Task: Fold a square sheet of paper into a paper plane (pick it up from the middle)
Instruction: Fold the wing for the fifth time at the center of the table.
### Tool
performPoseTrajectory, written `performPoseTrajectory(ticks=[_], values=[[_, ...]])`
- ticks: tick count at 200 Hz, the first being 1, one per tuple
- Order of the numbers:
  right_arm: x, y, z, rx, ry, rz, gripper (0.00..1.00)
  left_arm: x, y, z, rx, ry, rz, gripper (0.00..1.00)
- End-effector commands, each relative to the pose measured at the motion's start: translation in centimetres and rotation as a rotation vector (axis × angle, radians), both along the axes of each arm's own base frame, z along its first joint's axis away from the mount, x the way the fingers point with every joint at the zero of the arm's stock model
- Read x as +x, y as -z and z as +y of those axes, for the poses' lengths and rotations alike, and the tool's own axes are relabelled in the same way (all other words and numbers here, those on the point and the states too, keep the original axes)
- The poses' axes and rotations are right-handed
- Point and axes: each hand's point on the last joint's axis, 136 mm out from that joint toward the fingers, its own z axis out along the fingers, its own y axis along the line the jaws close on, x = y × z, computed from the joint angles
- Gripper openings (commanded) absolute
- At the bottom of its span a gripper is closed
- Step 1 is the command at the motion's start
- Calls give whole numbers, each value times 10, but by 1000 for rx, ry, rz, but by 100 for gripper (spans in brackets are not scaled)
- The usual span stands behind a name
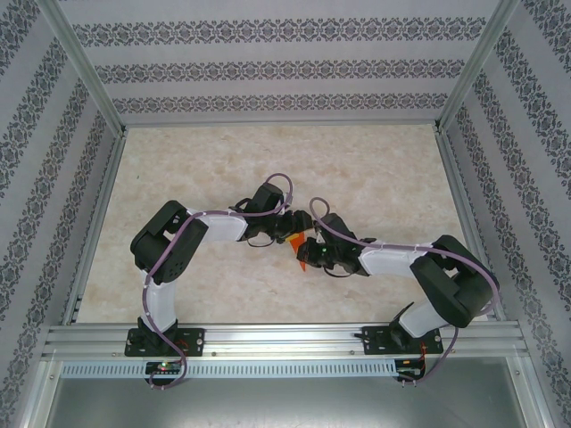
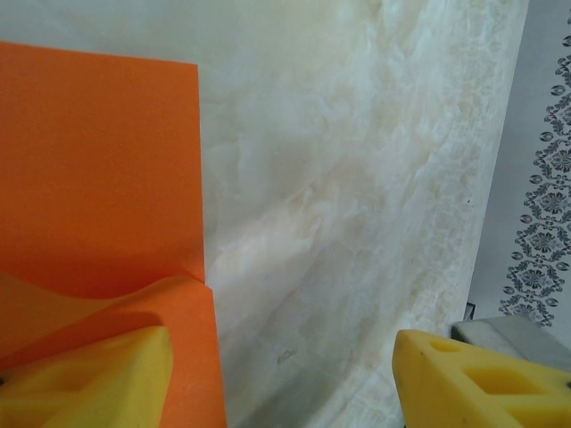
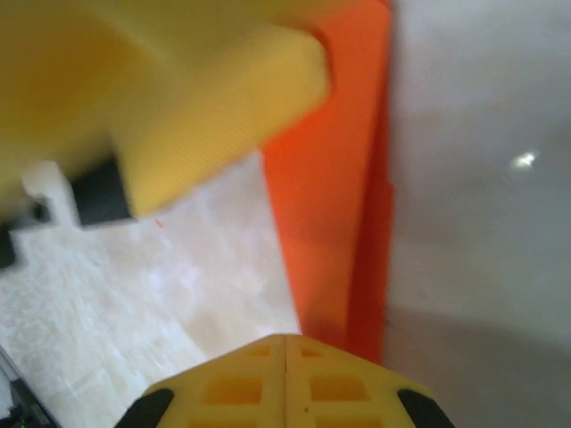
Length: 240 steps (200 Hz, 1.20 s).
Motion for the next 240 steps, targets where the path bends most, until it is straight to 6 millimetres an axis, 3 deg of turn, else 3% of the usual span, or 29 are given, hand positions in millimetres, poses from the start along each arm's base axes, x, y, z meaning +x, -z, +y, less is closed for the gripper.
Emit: performPoseTrajectory(ticks=[1, 41, 92, 121, 147, 165, 207, 240], values=[[-32, 32, -21, -87, -19, 102, 6, -14, 39, 14, 115, -6, 86, 68], [-38, 28, -29, -96, -23, 95, 6, -15, 40, 15, 115, -4, 88, 67], [-26, -21, -11, 4, -46, -42, 7, -15, 41, 13, 115, -3, 93, 67], [-21, -33, 0, 55, -56, -76, 8, -15, 41, 13, 116, -1, 95, 67], [-16, -30, 9, 63, -68, -69, 8, -15, 41, 13, 116, -1, 96, 67], [-19, -14, 8, 24, -84, -32, 8, -15, 41, 13, 116, -2, 96, 68], [-47, 32, -20, -117, -65, 82, 7, -16, 42, 14, 124, 0, 101, 67], [-61, 36, -33, -133, -52, 114, 6, -16, 43, 15, 127, 2, 101, 67]])
